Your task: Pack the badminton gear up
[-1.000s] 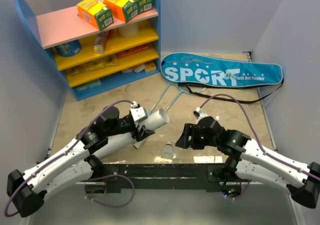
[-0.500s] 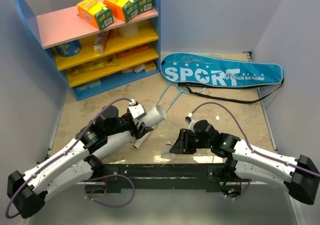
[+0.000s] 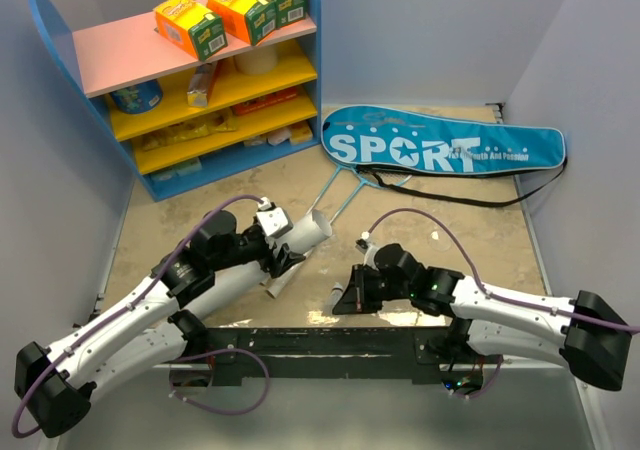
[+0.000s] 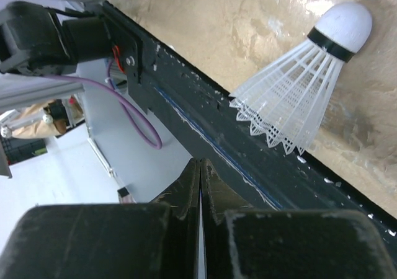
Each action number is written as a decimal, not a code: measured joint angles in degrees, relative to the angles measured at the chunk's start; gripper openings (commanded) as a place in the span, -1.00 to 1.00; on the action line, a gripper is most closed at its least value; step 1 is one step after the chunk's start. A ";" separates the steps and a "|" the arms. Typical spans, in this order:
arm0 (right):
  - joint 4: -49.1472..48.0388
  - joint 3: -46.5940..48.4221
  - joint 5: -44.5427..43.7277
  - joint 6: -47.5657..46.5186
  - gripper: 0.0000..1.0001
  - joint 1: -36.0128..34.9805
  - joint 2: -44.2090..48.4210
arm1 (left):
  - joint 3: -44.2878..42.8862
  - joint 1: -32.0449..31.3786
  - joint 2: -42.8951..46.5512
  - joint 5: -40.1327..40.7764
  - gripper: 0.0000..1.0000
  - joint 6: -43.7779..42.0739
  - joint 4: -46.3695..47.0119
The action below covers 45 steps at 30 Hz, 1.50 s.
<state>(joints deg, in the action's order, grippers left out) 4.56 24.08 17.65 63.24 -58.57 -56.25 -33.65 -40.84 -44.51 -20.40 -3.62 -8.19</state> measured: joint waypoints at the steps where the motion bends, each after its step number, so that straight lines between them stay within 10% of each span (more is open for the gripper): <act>1: 0.00 -0.11 -0.02 0.00 -1.00 -0.33 0.00 | 0.00 0.02 -0.07 -0.11 -1.00 0.02 0.00; 45: 5.33 -0.68 -27.34 8.81 -1.00 -1.81 -4.87 | 0.00 1.84 -1.92 -1.81 -1.00 0.04 0.00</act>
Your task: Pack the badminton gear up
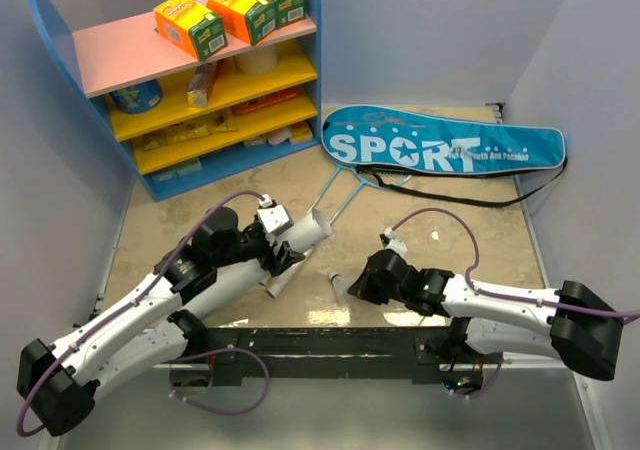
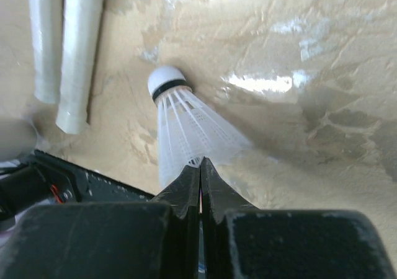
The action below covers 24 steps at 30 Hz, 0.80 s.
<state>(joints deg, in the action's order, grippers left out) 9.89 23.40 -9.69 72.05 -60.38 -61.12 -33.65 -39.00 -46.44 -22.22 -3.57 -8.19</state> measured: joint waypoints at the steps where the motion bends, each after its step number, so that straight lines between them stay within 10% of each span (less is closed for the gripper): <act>1: 0.04 0.35 -0.66 -0.02 -1.00 0.04 0.00 | 0.00 0.00 0.00 -0.04 -1.00 0.00 0.00; 11: 1.55 6.03 -5.40 -2.56 -1.00 2.34 -3.74 | 0.00 0.00 0.15 -0.13 -1.00 0.04 0.00; 24: 12.09 10.23 -8.70 -7.17 -0.42 2.67 -4.74 | 0.00 0.00 0.76 -0.33 -1.00 0.15 0.00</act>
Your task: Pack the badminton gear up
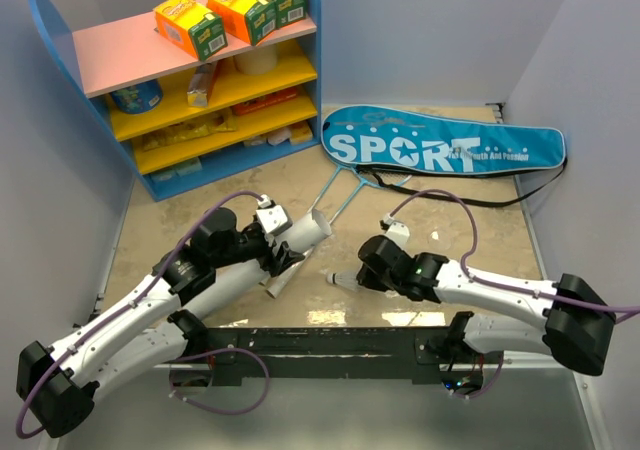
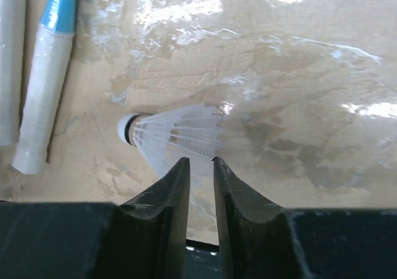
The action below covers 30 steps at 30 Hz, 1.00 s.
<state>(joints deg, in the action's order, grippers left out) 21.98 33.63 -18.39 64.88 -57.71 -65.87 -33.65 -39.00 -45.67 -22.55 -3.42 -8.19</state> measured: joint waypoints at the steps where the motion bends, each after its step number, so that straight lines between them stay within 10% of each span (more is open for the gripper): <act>1: 1.44 0.00 -0.28 -0.09 -0.39 0.00 0.70 | 0.00 0.00 0.00 -0.02 -1.00 0.00 0.00; 12: 8.26 -0.57 -2.95 -1.14 0.04 0.04 12.81 | 0.00 0.00 -0.13 -0.28 -1.00 0.00 0.02; 30: -16.17 -10.45 11.04 -5.42 -0.01 7.61 9.53 | 0.00 0.00 -0.15 -0.81 -1.00 0.00 0.00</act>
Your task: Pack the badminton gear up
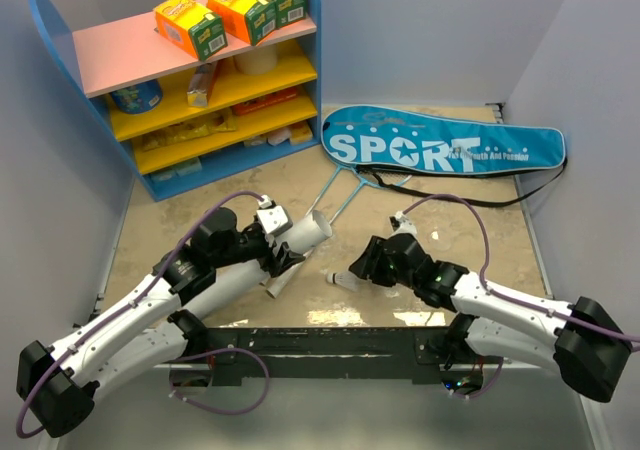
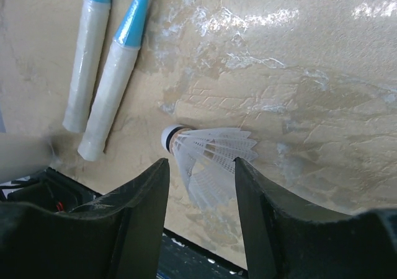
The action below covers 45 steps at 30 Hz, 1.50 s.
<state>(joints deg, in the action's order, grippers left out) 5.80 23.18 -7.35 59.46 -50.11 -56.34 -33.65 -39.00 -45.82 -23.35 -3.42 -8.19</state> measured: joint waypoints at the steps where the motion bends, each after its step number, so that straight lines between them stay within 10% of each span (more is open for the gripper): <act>1: -0.55 -0.33 0.83 -0.17 -0.01 0.59 -0.46 | 0.00 0.00 0.00 0.00 -1.00 0.00 0.00; 12: -8.81 -1.29 6.51 -0.59 -0.21 1.01 -6.19 | 0.00 0.00 -0.09 -0.02 -1.00 0.00 0.02; 16: -10.84 -1.51 7.58 -0.52 -0.59 1.01 -8.20 | 0.00 0.00 -0.09 -0.02 -1.00 0.00 0.02; 17: -11.28 -1.62 8.04 -0.48 -1.00 1.01 -8.52 | 0.00 0.00 -0.09 -0.02 -1.00 -0.02 0.02; 29: -4.24 0.55 6.75 -3.32 -1.00 0.98 -3.67 | 0.00 0.00 -0.11 -0.59 -1.00 -0.02 0.02; 45: 27.61 29.79 -3.45 -19.04 -1.00 1.07 8.63 | 0.00 -0.15 -2.01 -11.78 -1.00 -0.20 1.01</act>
<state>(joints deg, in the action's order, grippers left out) 33.41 52.97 -10.81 40.42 -49.04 -47.70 -33.65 -39.16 -47.83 -35.14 -3.62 -7.18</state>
